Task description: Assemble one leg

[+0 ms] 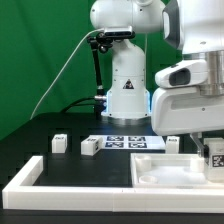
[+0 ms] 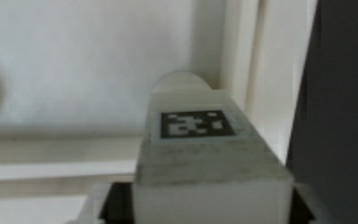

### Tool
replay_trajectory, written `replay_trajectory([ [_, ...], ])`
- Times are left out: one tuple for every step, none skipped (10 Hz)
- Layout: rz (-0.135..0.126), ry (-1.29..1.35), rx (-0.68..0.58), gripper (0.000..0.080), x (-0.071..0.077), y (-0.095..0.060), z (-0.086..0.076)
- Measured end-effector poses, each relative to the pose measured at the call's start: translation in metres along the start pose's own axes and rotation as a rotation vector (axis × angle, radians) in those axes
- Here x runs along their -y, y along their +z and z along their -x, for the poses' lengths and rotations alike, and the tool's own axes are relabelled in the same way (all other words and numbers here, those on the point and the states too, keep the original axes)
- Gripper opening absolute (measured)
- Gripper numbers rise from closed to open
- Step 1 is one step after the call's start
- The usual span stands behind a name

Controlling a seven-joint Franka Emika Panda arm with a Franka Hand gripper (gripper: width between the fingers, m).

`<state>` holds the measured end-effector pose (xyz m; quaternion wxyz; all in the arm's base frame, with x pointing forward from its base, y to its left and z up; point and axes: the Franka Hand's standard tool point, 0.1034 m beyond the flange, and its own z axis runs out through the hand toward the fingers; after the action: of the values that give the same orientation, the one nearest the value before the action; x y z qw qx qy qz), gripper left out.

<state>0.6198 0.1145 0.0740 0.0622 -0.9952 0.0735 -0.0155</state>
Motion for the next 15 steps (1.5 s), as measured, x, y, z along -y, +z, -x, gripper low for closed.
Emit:
replay_trajectory([
  [-0.005,0.157,0.001,0.0291,-0.0008,0.0003,0.0000],
  [0.000,0.313,-0.001,0.0291,-0.0016,0.0005,0.0000],
  [0.001,0.435,-0.010,0.0291,-0.0023,0.0008,-0.0010],
  [0.001,0.565,-0.021,0.0291,-0.0025,0.0008,-0.0022],
  [0.001,0.675,-0.030,0.0291,-0.0027,0.0009,-0.0030],
  [-0.001,0.829,-0.045,0.0291,-0.0015,0.0009,-0.0031],
  [0.005,0.968,-0.053,0.0292,0.0001,0.0007,-0.0020],
  [0.002,1.034,-0.054,0.0292,-0.0002,0.0006,-0.0021],
  [-0.007,1.081,-0.047,0.0292,-0.0008,0.0005,-0.0022],
  [-0.022,1.165,-0.036,0.0292,-0.0022,0.0002,-0.0029],
  [-0.022,1.177,-0.032,0.0292,-0.0029,0.0000,-0.0039],
  [-0.022,1.167,-0.032,0.0379,-0.0022,0.0004,-0.0037],
  [-0.021,1.120,-0.032,0.0379,-0.0023,0.0004,-0.0037],
  [-0.018,1.080,-0.027,0.0597,-0.0011,-0.0007,-0.0041],
  [-0.015,0.998,-0.026,0.0597,-0.0001,-0.0021,-0.0052],
])
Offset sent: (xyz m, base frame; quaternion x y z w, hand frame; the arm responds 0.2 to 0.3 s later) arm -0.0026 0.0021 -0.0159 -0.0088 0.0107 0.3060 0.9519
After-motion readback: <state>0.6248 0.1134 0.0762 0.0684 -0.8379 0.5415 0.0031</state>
